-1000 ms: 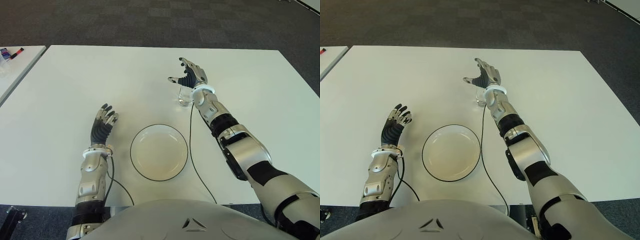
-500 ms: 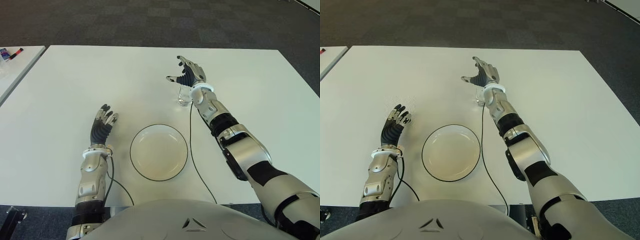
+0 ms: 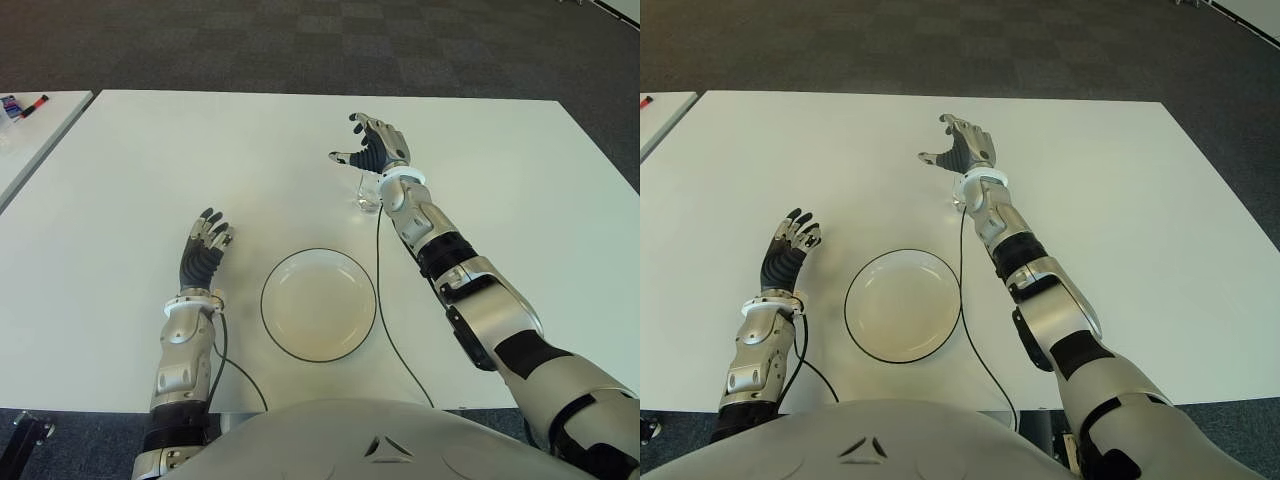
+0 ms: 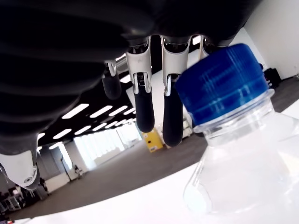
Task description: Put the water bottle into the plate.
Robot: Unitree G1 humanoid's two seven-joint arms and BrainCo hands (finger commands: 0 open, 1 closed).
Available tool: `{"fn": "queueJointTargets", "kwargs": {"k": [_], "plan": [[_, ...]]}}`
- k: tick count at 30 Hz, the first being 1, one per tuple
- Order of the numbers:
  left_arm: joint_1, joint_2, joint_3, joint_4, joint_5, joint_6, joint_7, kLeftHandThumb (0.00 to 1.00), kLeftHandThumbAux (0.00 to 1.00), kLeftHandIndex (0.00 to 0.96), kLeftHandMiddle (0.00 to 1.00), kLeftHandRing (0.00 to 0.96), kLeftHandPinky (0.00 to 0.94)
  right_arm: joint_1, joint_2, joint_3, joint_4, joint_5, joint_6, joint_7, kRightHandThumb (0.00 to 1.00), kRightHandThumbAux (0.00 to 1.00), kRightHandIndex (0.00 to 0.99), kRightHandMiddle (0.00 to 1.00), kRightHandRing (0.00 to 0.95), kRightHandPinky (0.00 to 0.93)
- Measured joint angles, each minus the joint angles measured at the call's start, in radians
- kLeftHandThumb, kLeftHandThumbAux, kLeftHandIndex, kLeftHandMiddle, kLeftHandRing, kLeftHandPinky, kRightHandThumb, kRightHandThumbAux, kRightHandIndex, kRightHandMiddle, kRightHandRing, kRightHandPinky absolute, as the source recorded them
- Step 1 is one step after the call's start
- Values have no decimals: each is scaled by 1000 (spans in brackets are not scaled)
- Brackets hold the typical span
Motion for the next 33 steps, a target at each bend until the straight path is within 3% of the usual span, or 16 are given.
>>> {"fn": "queueJointTargets", "kwargs": {"k": [15,33], "plan": [[0,-2,0,0,0,0,0,430,642,80,116,142,202,28,1,-2,-77,-16,33,-2,278,569,321,467,490,505],[-1,-2,-1,0,2,3,1,411,643,71,95,113,176,51,17,-32,-146,-14,75,0,299,604,353,497,503,521]]}}
